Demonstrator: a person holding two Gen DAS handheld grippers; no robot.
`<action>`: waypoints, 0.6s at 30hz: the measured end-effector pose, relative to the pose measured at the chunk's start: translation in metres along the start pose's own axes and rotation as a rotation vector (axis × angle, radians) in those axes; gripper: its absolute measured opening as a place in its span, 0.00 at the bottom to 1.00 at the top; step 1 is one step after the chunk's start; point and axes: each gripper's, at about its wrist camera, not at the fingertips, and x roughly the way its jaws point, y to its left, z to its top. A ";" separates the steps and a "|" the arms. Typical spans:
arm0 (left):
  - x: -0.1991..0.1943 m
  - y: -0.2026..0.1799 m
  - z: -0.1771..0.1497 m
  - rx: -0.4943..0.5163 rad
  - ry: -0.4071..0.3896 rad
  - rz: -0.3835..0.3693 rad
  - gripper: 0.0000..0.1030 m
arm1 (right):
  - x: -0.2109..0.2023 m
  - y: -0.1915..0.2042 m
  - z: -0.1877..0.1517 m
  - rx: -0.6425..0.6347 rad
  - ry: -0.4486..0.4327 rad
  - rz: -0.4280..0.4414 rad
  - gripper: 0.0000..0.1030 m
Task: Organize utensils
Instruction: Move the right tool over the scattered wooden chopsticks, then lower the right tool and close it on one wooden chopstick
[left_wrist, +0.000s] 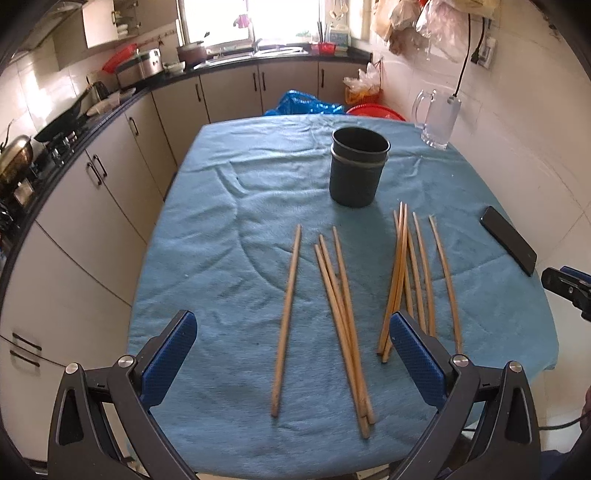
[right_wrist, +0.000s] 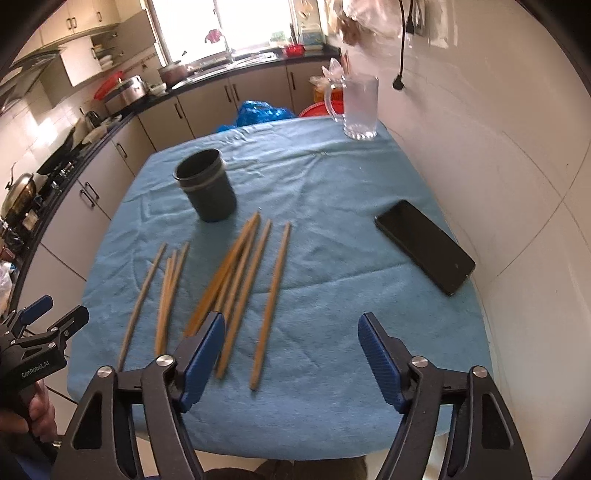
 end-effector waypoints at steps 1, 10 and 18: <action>0.004 -0.001 0.002 -0.007 0.011 0.003 1.00 | 0.005 -0.003 0.005 0.010 0.014 0.015 0.69; 0.037 0.021 0.017 -0.068 0.097 -0.027 0.98 | 0.085 -0.011 0.056 0.104 0.219 0.175 0.44; 0.077 0.045 0.044 -0.107 0.195 -0.084 0.74 | 0.162 -0.021 0.089 0.165 0.398 0.155 0.36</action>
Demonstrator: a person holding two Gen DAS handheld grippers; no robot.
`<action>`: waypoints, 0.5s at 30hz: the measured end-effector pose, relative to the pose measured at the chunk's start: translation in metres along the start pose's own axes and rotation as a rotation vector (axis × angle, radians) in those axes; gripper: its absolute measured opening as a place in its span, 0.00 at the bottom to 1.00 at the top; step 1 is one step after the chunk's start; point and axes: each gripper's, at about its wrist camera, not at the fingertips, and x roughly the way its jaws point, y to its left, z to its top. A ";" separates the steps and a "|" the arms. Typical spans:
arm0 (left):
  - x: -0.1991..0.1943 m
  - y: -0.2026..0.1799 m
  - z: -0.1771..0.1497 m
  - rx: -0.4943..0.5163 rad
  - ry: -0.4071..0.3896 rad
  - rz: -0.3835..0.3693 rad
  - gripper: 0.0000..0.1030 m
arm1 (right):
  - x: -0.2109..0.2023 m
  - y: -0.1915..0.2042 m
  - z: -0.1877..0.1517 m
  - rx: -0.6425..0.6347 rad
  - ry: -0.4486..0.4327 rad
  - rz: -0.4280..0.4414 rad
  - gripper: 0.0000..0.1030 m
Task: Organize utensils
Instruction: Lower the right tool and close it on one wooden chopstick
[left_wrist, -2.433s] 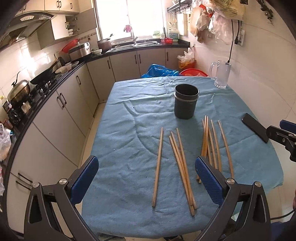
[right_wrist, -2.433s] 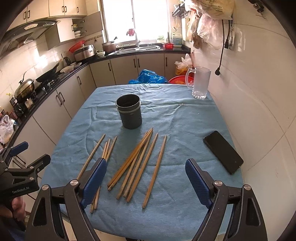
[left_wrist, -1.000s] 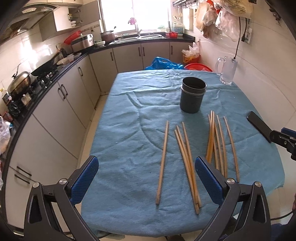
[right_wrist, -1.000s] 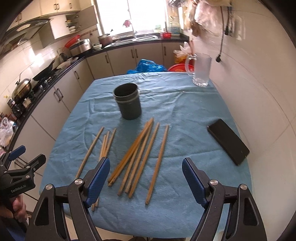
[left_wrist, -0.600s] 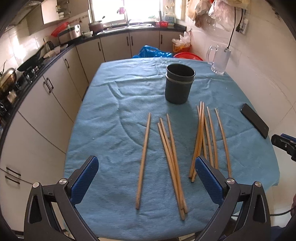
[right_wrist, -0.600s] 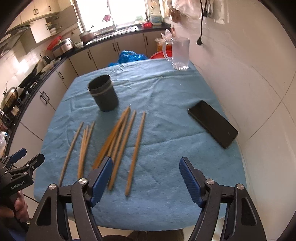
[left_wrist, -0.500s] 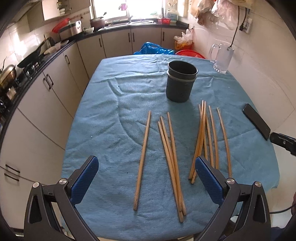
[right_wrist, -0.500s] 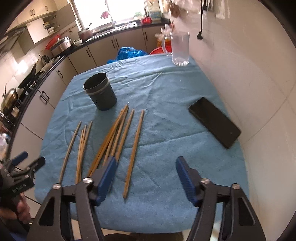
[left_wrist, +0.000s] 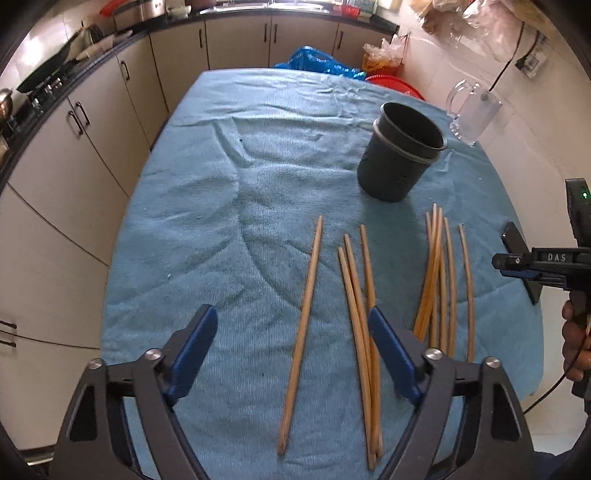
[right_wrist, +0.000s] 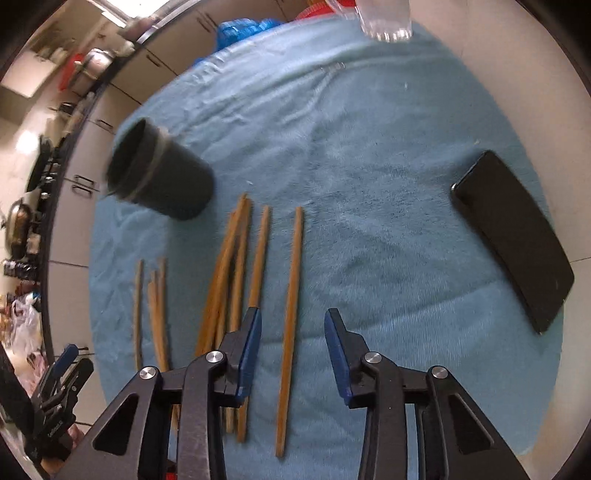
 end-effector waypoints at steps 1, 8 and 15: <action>0.005 -0.001 0.004 0.002 0.010 -0.002 0.70 | 0.007 -0.001 0.006 0.004 0.022 0.006 0.36; 0.038 -0.006 0.028 0.029 0.078 -0.008 0.50 | 0.031 -0.005 0.039 0.071 0.093 -0.024 0.27; 0.061 -0.008 0.039 0.057 0.129 -0.002 0.35 | 0.051 0.005 0.051 0.040 0.123 -0.078 0.25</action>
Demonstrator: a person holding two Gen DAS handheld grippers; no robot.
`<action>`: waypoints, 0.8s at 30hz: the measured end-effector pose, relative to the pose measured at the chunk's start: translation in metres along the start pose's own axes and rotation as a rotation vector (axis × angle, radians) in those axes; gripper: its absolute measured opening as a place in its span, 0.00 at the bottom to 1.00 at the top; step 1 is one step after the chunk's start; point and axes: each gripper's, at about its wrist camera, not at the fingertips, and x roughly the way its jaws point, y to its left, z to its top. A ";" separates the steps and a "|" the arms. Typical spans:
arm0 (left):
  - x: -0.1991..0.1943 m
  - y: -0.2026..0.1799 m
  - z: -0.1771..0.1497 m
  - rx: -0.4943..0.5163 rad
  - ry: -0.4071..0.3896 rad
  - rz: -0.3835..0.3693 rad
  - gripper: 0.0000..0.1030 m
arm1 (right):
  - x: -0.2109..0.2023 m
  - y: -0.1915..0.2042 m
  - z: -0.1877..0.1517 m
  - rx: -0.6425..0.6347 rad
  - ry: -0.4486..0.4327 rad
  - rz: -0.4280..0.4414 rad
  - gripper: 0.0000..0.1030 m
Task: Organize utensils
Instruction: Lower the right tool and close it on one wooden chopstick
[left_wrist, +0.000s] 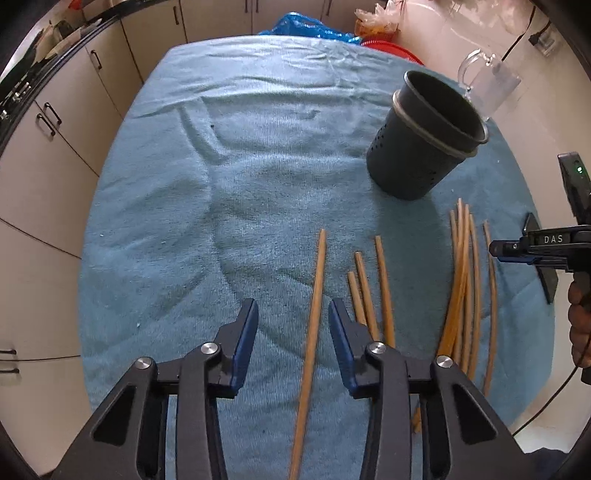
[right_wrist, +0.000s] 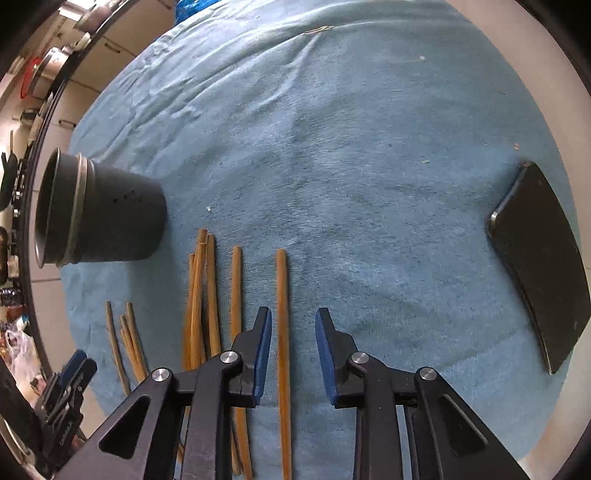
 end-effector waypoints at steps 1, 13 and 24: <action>0.003 0.001 0.001 -0.005 0.005 0.006 0.33 | 0.002 0.003 0.001 -0.008 0.003 -0.010 0.25; 0.036 -0.017 0.006 0.034 0.082 0.046 0.29 | 0.010 0.044 0.000 -0.112 -0.005 -0.102 0.07; 0.043 -0.028 0.021 0.064 0.061 0.069 0.06 | 0.007 0.039 -0.015 -0.142 -0.030 -0.096 0.06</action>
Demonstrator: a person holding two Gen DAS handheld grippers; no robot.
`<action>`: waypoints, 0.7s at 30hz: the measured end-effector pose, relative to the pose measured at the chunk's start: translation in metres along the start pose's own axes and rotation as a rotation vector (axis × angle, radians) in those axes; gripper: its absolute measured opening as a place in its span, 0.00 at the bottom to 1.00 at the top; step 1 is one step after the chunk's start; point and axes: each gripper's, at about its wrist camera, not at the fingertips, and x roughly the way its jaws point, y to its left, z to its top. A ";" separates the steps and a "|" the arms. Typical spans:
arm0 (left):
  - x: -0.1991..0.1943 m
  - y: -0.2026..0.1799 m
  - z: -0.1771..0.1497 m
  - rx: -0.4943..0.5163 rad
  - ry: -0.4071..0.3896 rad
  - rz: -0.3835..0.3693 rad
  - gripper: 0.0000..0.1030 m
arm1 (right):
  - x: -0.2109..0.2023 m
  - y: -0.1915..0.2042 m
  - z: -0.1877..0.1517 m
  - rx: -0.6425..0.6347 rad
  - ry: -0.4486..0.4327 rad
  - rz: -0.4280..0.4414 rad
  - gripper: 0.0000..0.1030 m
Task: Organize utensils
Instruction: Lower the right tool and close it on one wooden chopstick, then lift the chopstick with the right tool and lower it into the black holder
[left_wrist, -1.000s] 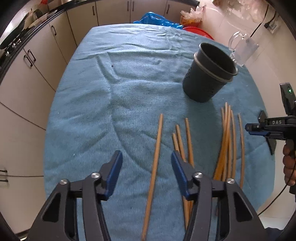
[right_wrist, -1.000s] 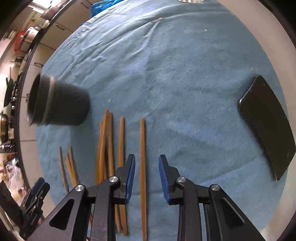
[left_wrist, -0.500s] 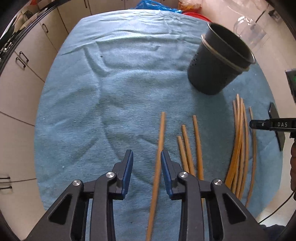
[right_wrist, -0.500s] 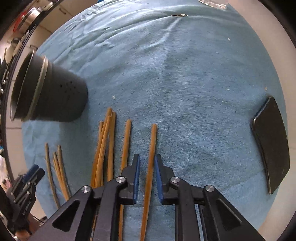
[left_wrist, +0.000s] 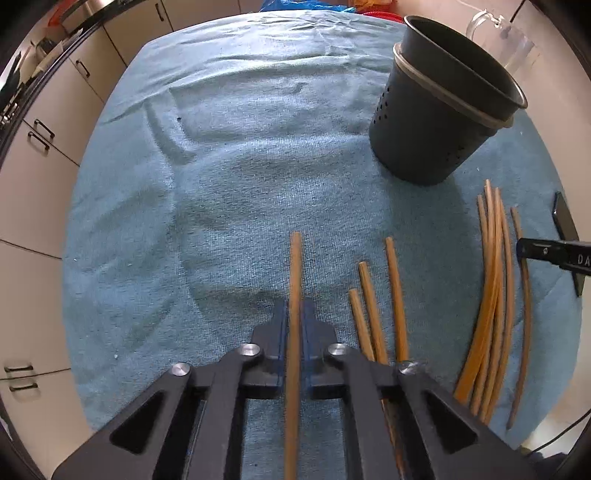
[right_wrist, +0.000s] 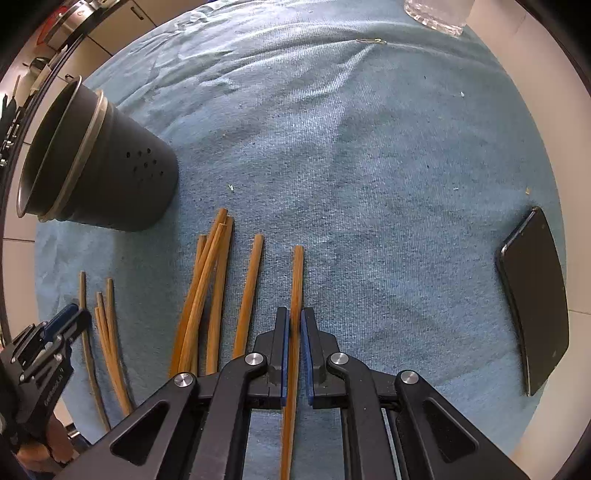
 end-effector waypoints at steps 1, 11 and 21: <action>-0.001 0.001 -0.001 -0.010 -0.006 -0.008 0.06 | -0.001 -0.002 -0.001 0.003 -0.006 0.015 0.06; -0.079 0.006 -0.021 -0.076 -0.219 -0.122 0.06 | -0.073 -0.008 -0.039 -0.006 -0.206 0.167 0.06; -0.143 0.014 -0.051 -0.078 -0.368 -0.128 0.06 | -0.136 -0.011 -0.082 -0.062 -0.423 0.225 0.06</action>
